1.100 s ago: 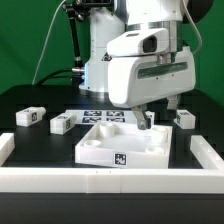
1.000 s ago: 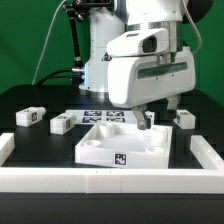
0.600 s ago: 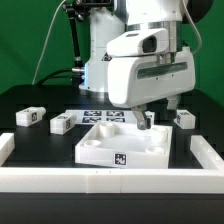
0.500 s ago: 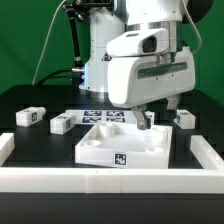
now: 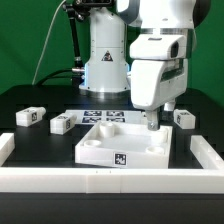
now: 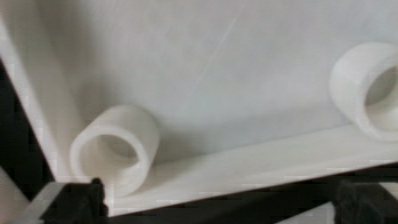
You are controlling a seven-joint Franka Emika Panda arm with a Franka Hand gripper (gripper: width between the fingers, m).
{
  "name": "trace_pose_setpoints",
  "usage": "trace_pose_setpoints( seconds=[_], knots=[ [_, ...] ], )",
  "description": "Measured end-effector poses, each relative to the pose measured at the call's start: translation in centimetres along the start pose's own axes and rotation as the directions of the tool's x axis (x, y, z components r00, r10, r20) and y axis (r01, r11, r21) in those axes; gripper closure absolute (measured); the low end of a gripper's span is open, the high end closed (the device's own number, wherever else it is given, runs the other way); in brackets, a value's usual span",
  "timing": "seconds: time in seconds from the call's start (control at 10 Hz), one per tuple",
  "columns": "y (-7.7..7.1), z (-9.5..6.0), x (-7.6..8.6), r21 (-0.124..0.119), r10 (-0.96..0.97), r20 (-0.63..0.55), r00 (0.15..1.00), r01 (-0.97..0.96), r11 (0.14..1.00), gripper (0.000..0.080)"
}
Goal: Assemble one leg
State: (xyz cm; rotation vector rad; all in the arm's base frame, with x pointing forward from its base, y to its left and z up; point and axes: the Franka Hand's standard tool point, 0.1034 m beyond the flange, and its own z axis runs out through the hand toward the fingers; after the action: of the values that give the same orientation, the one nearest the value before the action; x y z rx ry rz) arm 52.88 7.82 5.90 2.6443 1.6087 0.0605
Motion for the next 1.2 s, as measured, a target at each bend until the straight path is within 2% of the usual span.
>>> trace_pose_setpoints(
  seconds=[0.6, 0.7, 0.9, 1.1, 1.2],
  knots=[
    [0.0, 0.2, -0.4, 0.004, -0.031, 0.003, 1.000, 0.031, 1.000, 0.0150],
    [-0.8, 0.7, -1.6, 0.021, -0.124, 0.011, 0.992, 0.124, 0.992, 0.0150],
    [-2.2, 1.3, -3.1, 0.054, -0.184, 0.026, 0.983, 0.183, 0.982, 0.0150],
    [-2.7, 1.1, -4.2, 0.070, -0.215, 0.033, 0.976, 0.213, 0.975, 0.0150],
    [-2.8, 1.1, -4.3, 0.071, -0.215, 0.034, 0.976, 0.212, 0.975, 0.0150]
  ],
)
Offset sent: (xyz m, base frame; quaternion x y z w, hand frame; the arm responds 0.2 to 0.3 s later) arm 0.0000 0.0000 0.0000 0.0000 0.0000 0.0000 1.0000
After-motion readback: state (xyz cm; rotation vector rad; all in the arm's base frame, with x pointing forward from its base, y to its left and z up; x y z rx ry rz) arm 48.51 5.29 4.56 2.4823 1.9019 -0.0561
